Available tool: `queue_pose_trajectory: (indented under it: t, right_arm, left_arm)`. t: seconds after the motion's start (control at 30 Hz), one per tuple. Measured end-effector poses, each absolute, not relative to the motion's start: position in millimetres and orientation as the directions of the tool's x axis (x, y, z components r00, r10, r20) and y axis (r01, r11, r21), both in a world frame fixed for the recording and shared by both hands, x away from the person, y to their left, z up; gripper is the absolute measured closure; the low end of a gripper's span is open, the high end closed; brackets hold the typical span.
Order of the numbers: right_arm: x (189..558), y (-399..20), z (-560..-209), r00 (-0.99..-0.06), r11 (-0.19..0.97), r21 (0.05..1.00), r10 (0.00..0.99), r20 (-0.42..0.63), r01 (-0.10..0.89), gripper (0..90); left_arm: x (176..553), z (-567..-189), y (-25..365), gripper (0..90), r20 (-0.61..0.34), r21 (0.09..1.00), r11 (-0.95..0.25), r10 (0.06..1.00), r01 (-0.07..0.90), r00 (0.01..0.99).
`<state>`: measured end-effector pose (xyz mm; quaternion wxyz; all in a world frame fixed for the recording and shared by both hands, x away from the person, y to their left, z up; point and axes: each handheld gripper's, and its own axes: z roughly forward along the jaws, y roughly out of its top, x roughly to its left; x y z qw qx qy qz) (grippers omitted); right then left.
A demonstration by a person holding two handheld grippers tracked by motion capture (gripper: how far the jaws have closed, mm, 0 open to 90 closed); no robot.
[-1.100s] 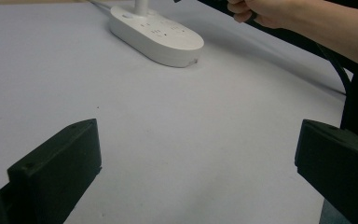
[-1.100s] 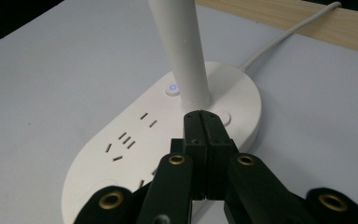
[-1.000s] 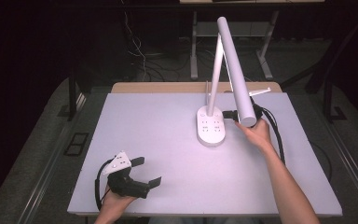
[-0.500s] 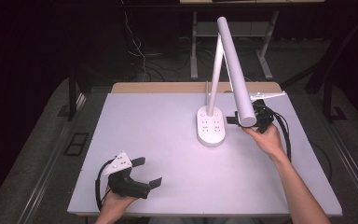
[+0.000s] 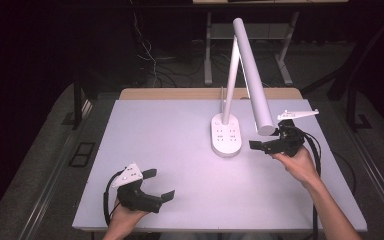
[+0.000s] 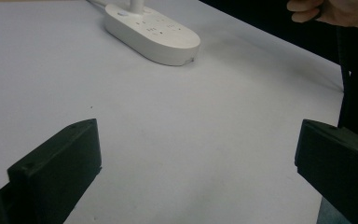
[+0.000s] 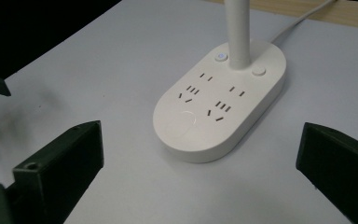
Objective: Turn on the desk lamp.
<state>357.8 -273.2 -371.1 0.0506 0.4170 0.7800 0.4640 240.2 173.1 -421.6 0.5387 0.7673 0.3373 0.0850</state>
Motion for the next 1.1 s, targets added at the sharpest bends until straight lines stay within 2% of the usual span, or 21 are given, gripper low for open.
queue_pose_trajectory:
  t: [0.4, 0.73, 0.8, 1.1]
  right_arm:
    - [310, -279, -376, -0.674, 0.224, 0.796, 0.682, 0.285, 0.563, 0.6]
    - [274, -283, -396, -0.662, 0.193, 0.801, 0.686, 0.303, 0.567, 0.6]
    - [264, -285, -400, -0.656, 0.208, 0.803, 0.703, 0.275, 0.559, 0.6]
    - [244, -290, -410, -0.635, 0.174, 0.812, 0.719, 0.282, 0.557, 0.6]
  left_arm:
    - [241, -422, 174, 0.0, -0.238, 0.884, -0.185, 0.614, 0.43, 0.752]
    - [241, -422, 175, 0.0, -0.235, 0.883, -0.187, 0.617, 0.43, 0.751]
    - [241, -422, 175, 0.0, -0.233, 0.883, -0.189, 0.618, 0.43, 0.751]
    - [241, -422, 175, 0.0, -0.231, 0.883, -0.19, 0.619, 0.428, 0.751]
